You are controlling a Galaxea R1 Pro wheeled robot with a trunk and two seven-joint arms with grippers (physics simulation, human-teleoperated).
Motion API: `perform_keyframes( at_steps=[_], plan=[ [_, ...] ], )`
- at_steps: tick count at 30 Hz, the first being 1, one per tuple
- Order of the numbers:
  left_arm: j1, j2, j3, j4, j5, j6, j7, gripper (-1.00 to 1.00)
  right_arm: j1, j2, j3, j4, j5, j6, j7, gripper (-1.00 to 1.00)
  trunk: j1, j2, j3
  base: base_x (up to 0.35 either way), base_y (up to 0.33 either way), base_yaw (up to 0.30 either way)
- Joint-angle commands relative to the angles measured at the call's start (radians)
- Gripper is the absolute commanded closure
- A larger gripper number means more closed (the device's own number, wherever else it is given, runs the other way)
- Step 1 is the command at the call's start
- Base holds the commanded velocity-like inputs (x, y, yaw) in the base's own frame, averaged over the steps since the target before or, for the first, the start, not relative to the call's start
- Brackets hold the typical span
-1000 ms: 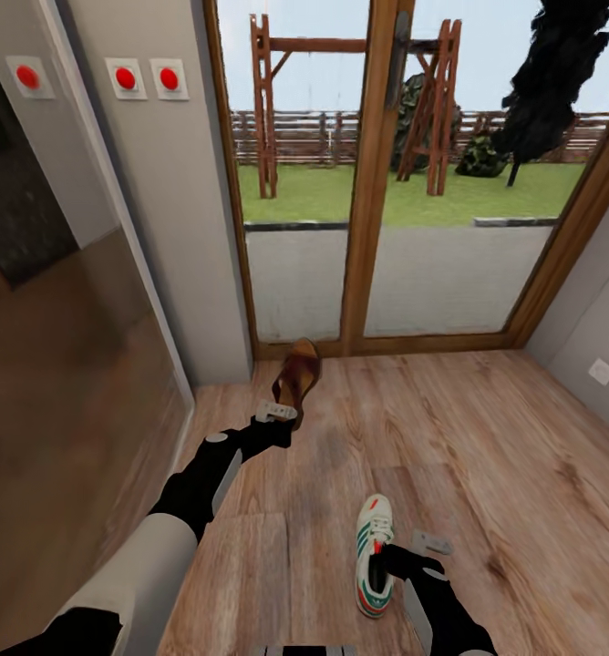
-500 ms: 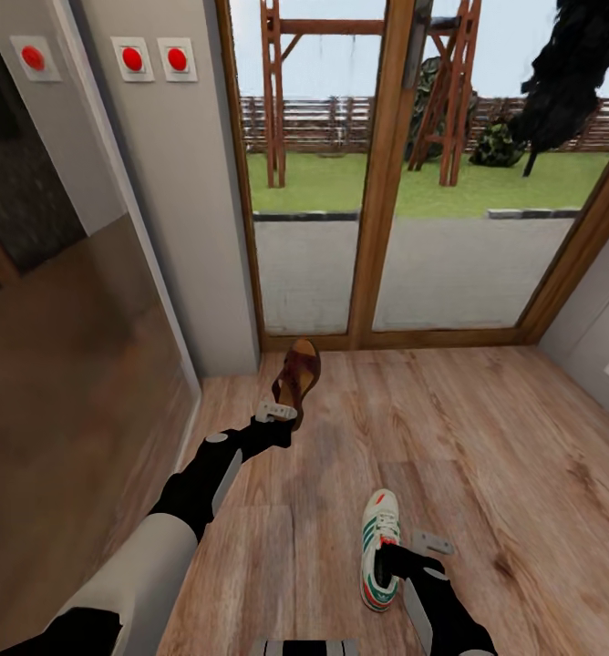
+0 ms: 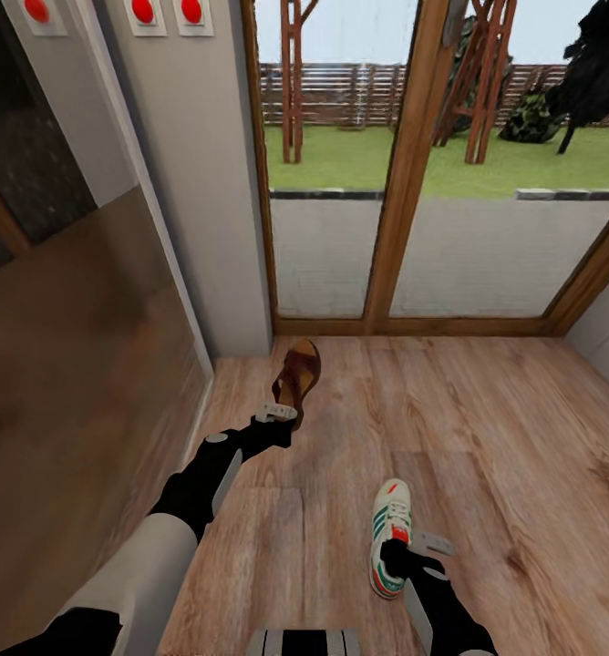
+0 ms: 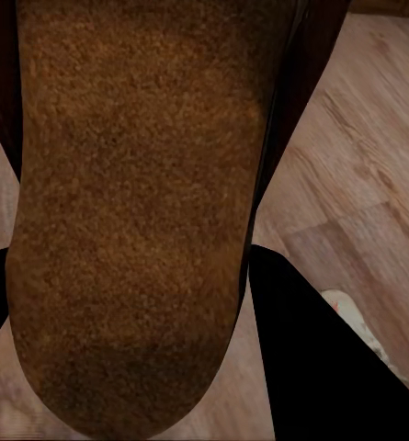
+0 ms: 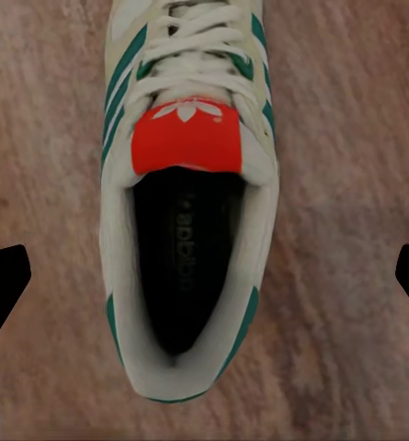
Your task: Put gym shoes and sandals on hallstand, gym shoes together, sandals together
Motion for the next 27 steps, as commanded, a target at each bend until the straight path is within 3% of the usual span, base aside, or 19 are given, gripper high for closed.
perform_keyframes(
  at_steps=[1, 5, 16, 23, 27],
  plan=[
    [0.0, 0.0, 0.002, -0.002, -0.01, 0.003, -0.006, 1.0, 0.0, 0.001, -0.005, -0.003, 0.01, 0.007, 0.001, -1.0, 0.0, 0.0, -0.002, 0.0, 0.0, 0.129],
    [0.0, 0.0, 0.002, -0.002, -0.01, 0.003, -0.007, 1.0, 0.0, 0.001, -0.006, -0.004, 0.01, 0.007, 0.001, -1.0, 0.0, 0.0, -0.003, 0.0, 0.0, 0.039],
    [0.0, 0.0, 0.002, -0.003, -0.009, 0.001, -0.009, 1.0, 0.0, 0.001, -0.005, -0.002, 0.013, 0.004, 0.002, -1.0, 0.005, -0.003, -0.057, 0.0, 0.0, 0.08],
    [0.0, 0.0, 0.002, -0.003, -0.009, -0.001, -0.009, 1.0, 0.001, 0.001, -0.005, -0.001, 0.016, -0.006, 0.003, -1.0, 0.005, -0.003, -0.063, 0.0, 0.0, 0.076],
    [0.0, 0.0, 0.002, -0.003, -0.009, -0.003, -0.009, 1.0, 0.002, 0.001, -0.004, 0.011, 0.02, -0.1, 0.005, -1.0, 0.005, -0.003, -0.063, 0.0, 0.0, 0.013]
  ],
)
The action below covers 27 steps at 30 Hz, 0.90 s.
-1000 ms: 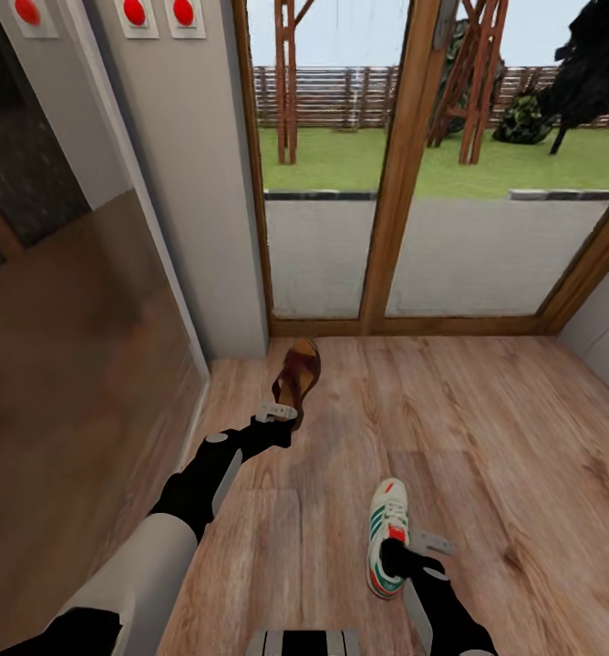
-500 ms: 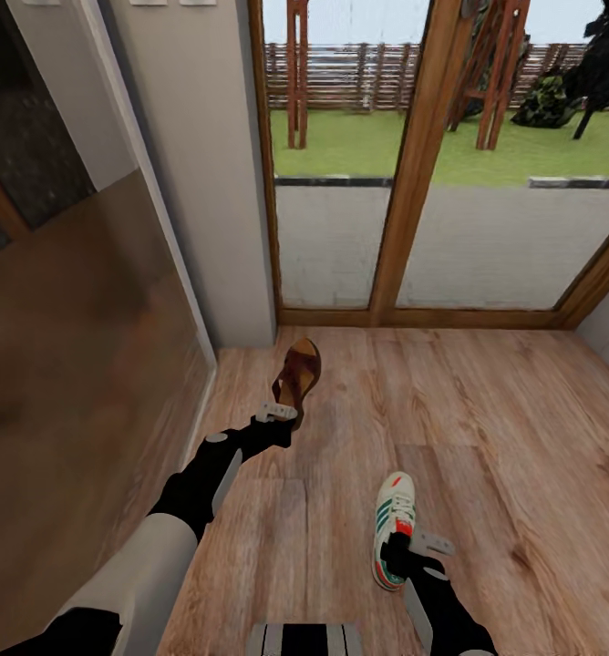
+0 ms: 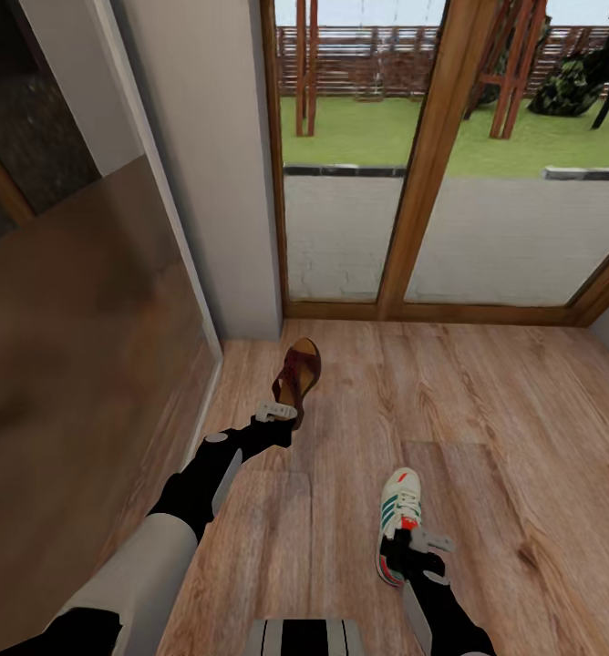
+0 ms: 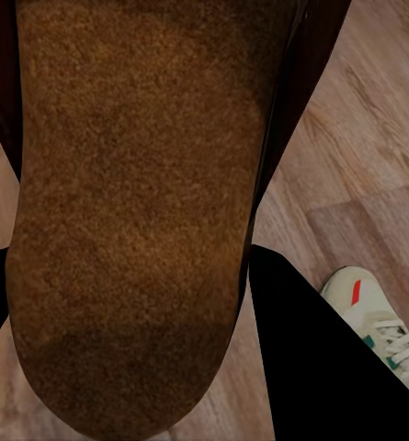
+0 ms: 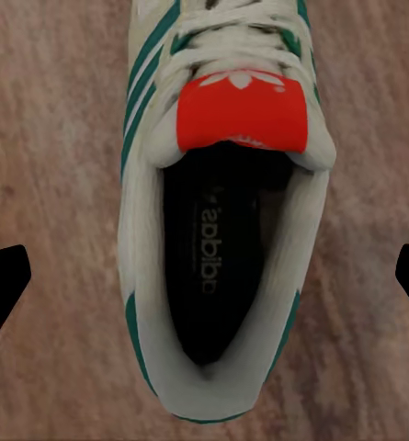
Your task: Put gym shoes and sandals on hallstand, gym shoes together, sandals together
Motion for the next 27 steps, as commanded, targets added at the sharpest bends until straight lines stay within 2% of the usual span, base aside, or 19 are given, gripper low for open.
perform_keyframes(
  at_steps=[1, 5, 11, 18, 22, 23, 27],
  plan=[
    [0.0, 0.0, 0.002, -0.002, -0.011, 0.003, -0.006, 1.0, 0.0, 0.001, -0.005, 0.016, 0.011, -0.048, 0.001, -1.0, 0.0, 0.0, -0.001, 0.0, 0.0, 0.003],
    [0.0, 0.0, 0.002, -0.002, -0.011, 0.003, -0.006, 1.0, 0.0, 0.001, -0.003, 0.062, 0.011, -0.148, 0.002, -1.0, 0.0, 0.0, -0.001, 0.0, 0.0, 0.001],
    [0.0, 0.0, 0.001, -0.002, -0.011, 0.003, -0.006, 1.0, 0.0, 0.001, -0.002, 0.073, 0.01, -0.174, 0.002, -1.0, 0.0, 0.0, -0.001, 0.0, 0.0, 0.0],
    [-0.002, 0.0, -0.002, -0.004, -0.009, 0.003, -0.023, 1.0, 0.0, 0.001, -0.002, 0.074, 0.01, -0.181, 0.001, -1.0, 0.003, -0.002, -0.034, 0.0, 0.0, 0.0],
    [-0.001, 0.0, -0.001, -0.004, -0.008, 0.004, -0.068, 1.0, 0.0, 0.001, -0.002, 0.073, 0.01, -0.181, 0.001, -1.0, 0.003, -0.002, -0.044, 0.0, 0.0, 0.0],
    [0.0, 0.0, 0.0, -0.002, -0.006, 0.005, -0.11, 1.0, 0.0, 0.001, -0.003, 0.072, 0.01, -0.182, 0.0, -1.0, 0.003, -0.002, -0.045, 0.0, 0.0, 0.0],
    [0.001, 0.0, 0.0, 0.004, -0.004, 0.007, -0.179, 1.0, 0.0, 0.001, -0.003, 0.071, 0.01, -0.182, -0.001, -1.0, 0.003, -0.002, -0.045, 0.0, 0.0, 0.0]
  ],
)
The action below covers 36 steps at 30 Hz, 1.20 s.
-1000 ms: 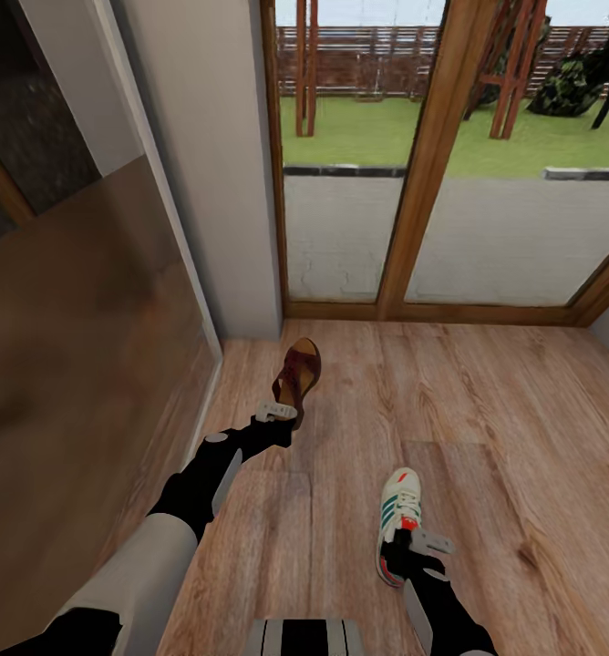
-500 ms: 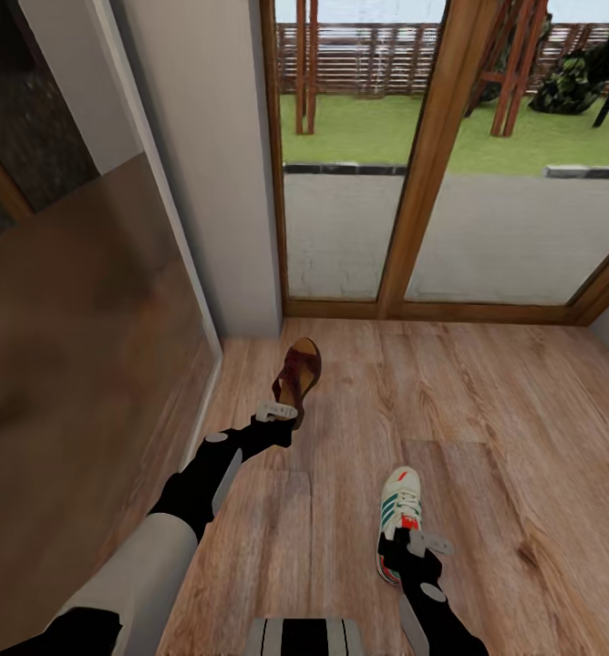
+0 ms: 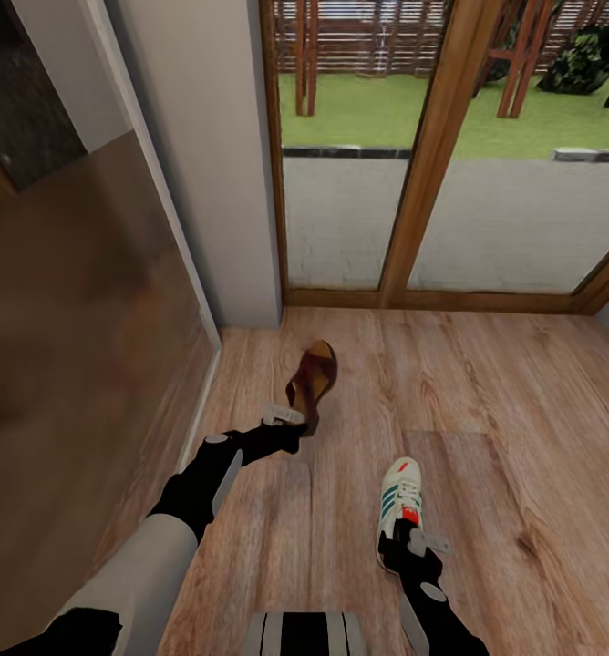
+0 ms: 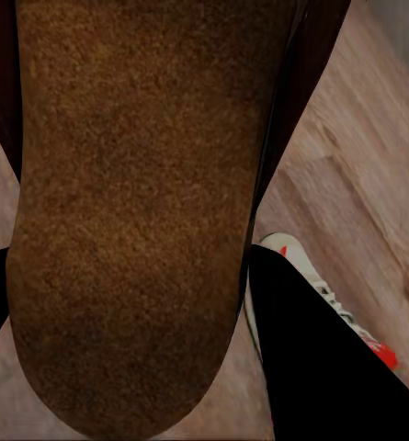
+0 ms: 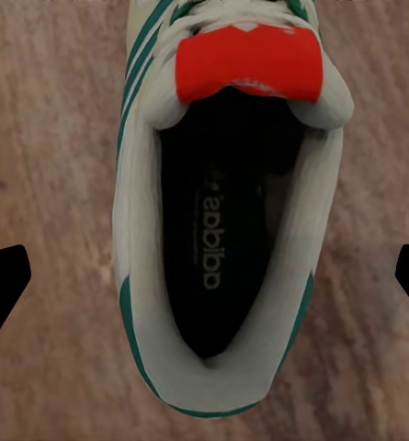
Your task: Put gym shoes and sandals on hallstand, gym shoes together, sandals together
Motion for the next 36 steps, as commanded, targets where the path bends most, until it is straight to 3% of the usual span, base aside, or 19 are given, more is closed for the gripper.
perform_keyframes(
  at_steps=[1, 5, 18, 28, 32, 36],
  plan=[
    [0.0, 0.0, 0.002, 0.001, -0.01, 0.003, -0.035, 1.0, -0.001, 0.001, -0.007, 0.0, 0.01, -0.003, 0.0, -1.0, 0.0, 0.0, -0.001, 0.0, 0.0, 0.0],
    [0.0, 0.0, 0.003, 0.004, -0.005, 0.004, -0.07, 1.0, -0.001, 0.001, -0.007, 0.0, 0.01, -0.003, -0.001, -1.0, 0.0, -0.001, -0.005, 0.0, 0.0, 0.0],
    [0.0, 0.0, 0.004, 0.005, -0.003, 0.004, -0.076, 1.0, -0.001, 0.001, -0.007, -0.002, 0.009, -0.004, -0.002, -1.0, 0.006, -0.004, -0.073, 0.0, 0.0, 0.0],
    [0.0, 0.0, 0.004, 0.004, -0.003, 0.004, -0.074, 1.0, -0.001, 0.001, -0.007, -0.003, 0.009, -0.004, -0.003, -1.0, 0.006, -0.004, -0.081, 0.0, 0.0, 0.0],
    [0.0, 0.0, 0.004, 0.003, -0.003, 0.004, -0.074, 1.0, -0.001, 0.001, -0.007, -0.003, 0.009, -0.004, -0.004, -1.0, 0.008, -0.004, -0.099, 0.0, 0.0, 0.0],
    [0.0, 0.0, 0.004, 0.003, -0.004, 0.004, -0.073, 1.0, -0.001, 0.001, -0.007, -0.004, 0.009, -0.004, -0.004, -1.0, 0.008, -0.004, -0.103, 0.0, 0.0, 0.0]
  ],
)
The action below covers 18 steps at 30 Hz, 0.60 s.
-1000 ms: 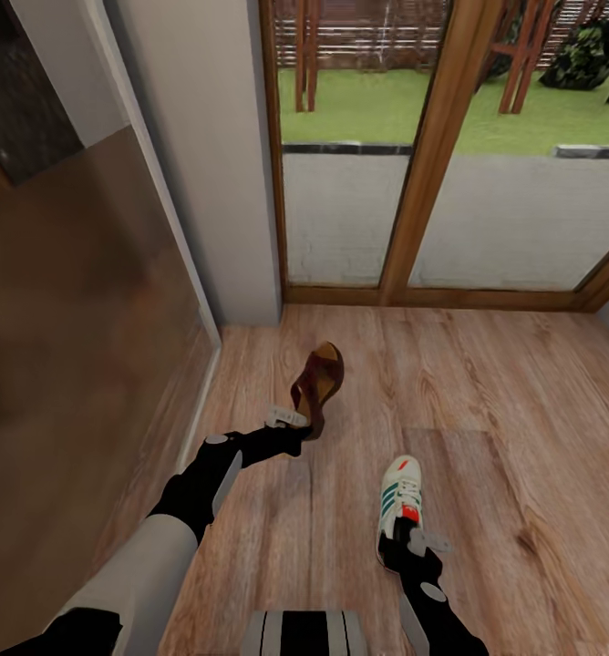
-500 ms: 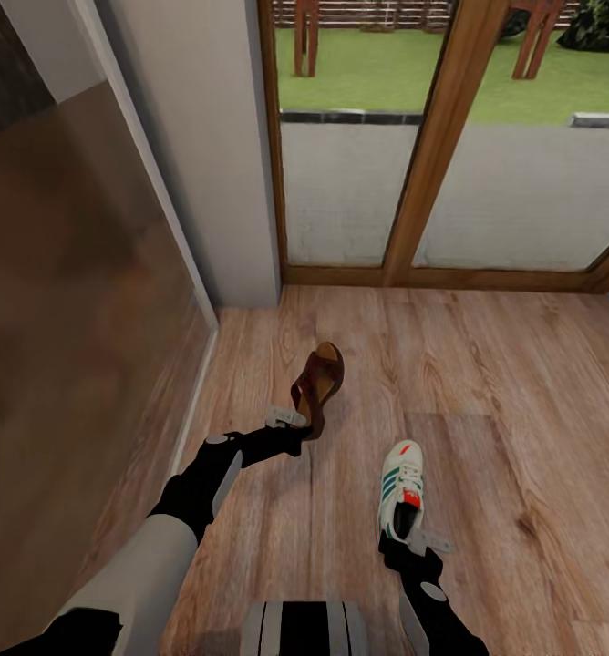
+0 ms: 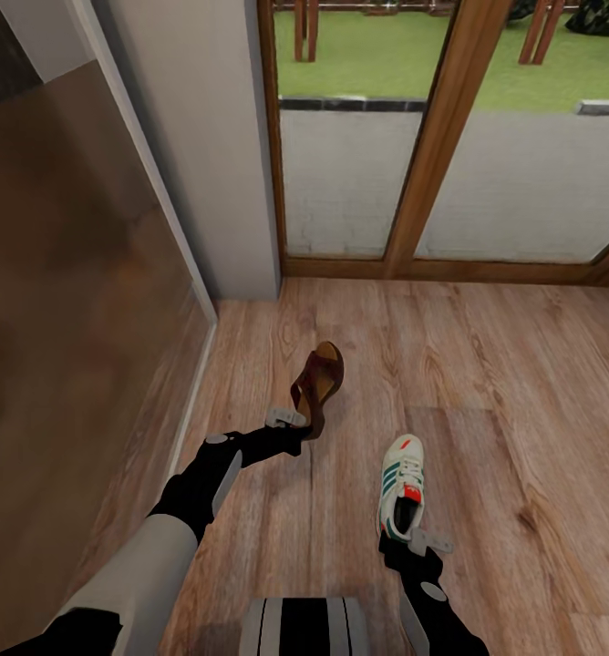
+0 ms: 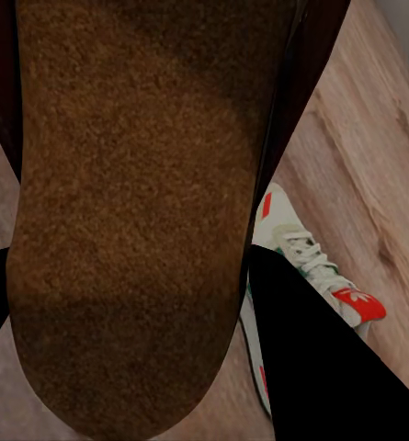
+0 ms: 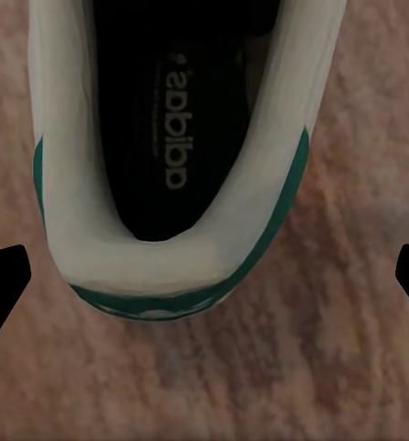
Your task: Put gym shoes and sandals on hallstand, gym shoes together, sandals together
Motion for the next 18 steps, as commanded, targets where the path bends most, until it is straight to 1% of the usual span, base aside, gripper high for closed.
perform_keyframes(
  at_steps=[1, 18],
  plan=[
    [0.0, 0.0, 0.002, -0.002, -0.009, 0.003, -0.005, 1.0, -0.001, 0.001, -0.007, 0.0, 0.01, -0.002, 0.0, -1.0, 0.0, 0.0, -0.001, 0.0, 0.0, 0.0],
    [0.0, 0.0, 0.002, -0.001, -0.01, 0.003, -0.002, 1.0, -0.001, 0.001, -0.007, 0.0, 0.01, -0.001, 0.0, -1.0, 0.0, 0.0, -0.002, 0.005, 0.0, 0.0]
  ],
)
